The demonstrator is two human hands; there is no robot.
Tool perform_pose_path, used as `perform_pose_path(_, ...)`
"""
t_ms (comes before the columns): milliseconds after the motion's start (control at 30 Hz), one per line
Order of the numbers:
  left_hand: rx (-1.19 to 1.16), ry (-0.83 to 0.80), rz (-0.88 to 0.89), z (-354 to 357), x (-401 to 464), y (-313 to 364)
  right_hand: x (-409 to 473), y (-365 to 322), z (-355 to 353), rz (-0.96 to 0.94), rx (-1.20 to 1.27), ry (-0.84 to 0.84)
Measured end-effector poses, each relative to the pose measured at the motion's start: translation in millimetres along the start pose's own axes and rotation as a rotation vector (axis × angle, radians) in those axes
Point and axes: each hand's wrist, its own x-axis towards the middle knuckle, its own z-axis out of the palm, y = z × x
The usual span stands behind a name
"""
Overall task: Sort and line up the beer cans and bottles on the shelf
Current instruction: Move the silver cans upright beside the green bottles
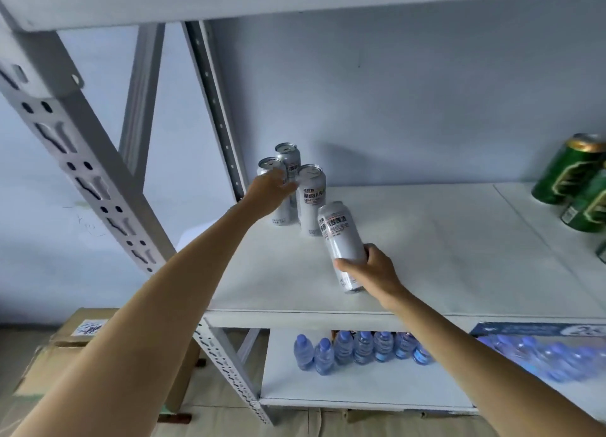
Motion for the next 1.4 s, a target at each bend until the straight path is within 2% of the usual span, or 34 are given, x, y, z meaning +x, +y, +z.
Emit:
perform_pose_path(133,-0.017,-0.026,0.018,22.3,27.4,28.4,0.8,6.2,-29.5,-0.036,0.17,0.146)
perform_pose_path(267,0.149,0.006,-0.003,44.7,37.9,39.6,1.1,19.8,-63.4,-0.043,0.279,0.21)
perform_pose_path(533,0.024,0.08,0.04,63.6,10.6,70.4,-22.0,47.7,-138.7,-0.1,0.327,0.255)
perform_pose_path(667,0.009,0.045,0.125,86.6,-23.6,131.1,-36.9,65.0,-191.1,-0.142,0.384,0.245)
perform_pose_path(867,-0.145,-0.029,0.192,137.7,-89.6,248.4,-78.4,106.9,-301.6,-0.224,0.374,0.192)
perform_pose_path(1133,-0.042,-0.162,0.392,244.9,-166.0,406.3,-136.0,169.6,-467.2,-0.194,0.345,0.184)
perform_pose_path(1400,0.019,-0.354,0.611,345.2,-182.4,542.8,-151.4,227.2,-614.5,-0.173,0.352,0.33)
